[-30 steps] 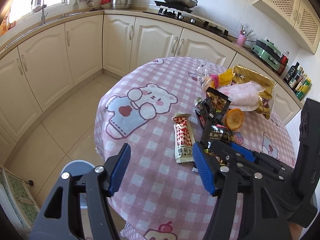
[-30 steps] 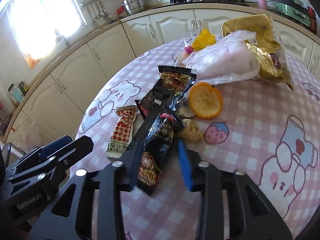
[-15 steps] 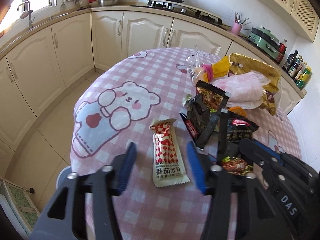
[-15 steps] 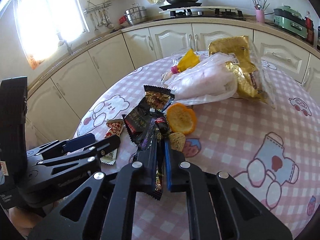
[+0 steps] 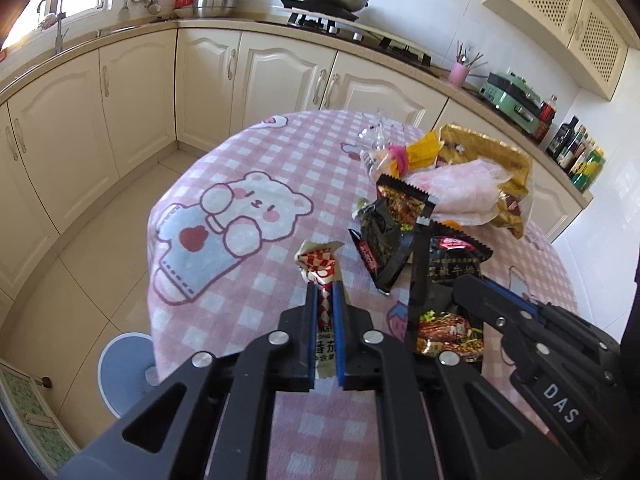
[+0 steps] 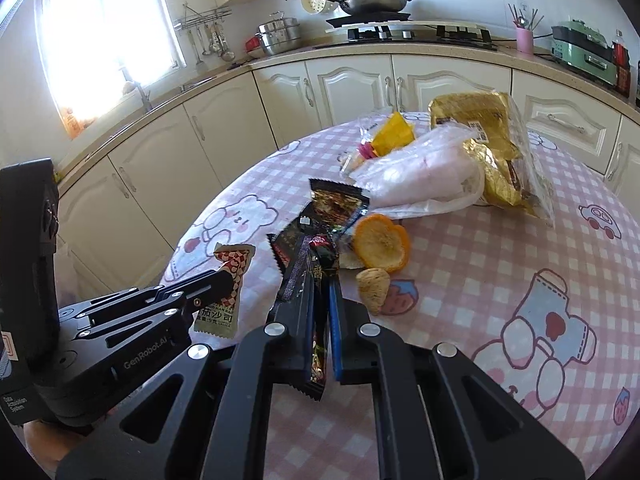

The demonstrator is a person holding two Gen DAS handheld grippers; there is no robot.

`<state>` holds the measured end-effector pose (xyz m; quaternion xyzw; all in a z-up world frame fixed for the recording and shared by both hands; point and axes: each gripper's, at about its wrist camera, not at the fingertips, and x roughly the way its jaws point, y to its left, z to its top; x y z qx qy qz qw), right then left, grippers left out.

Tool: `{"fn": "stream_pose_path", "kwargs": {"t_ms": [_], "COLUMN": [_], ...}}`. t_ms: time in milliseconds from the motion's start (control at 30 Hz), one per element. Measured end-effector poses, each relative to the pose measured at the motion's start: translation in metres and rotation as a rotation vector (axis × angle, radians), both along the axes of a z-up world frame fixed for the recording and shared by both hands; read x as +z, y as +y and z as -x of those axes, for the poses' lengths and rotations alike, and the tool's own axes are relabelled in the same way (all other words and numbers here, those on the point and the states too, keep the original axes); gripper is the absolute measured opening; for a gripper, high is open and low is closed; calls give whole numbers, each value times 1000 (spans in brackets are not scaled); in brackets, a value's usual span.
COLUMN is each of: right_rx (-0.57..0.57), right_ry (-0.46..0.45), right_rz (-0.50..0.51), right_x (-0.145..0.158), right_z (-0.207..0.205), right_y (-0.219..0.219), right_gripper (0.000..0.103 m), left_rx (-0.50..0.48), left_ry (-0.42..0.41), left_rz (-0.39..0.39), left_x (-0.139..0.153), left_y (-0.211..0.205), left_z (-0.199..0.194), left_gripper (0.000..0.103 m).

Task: Collect trash
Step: 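Grasp the red-white snack wrapper with the left tool while the right tool grasps a black wrapper, then carry both wrappers over the blue bin and open both tools to drop them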

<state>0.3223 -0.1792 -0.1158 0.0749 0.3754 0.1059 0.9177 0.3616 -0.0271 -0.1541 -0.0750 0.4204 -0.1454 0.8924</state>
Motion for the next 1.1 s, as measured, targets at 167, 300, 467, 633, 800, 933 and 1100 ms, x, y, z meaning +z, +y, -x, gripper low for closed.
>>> {"fn": "stream_pose_path", "kwargs": {"t_ms": [167,300,467,633,800,933,1100], "right_rx": [37,85,168,253,335,381,408], "right_ry": [-14,-25,-19,0,33,61,87], "right_rz": [6,11,22,34,57,77,90], "right_x": [7,11,8,-2,-19,-37,-54], "right_z": [3,6,5,4,-1,-6,-13], "right_y": [22,51,100,150,203,238,264], "right_gripper": [6,6,6,6,6,6,6], "left_rx": [34,82,162,247,332,381,426], "left_ry": [-30,-41,-36,-15,19,46,55], "left_rz": [46,65,76,83,85,88,84], "left_x": [11,16,11,0,-19,-36,-50], "left_y": [27,58,106,155,202,232,262], "left_z": [17,28,41,53,61,63,59], "left_gripper": [6,6,6,6,6,6,7]}}
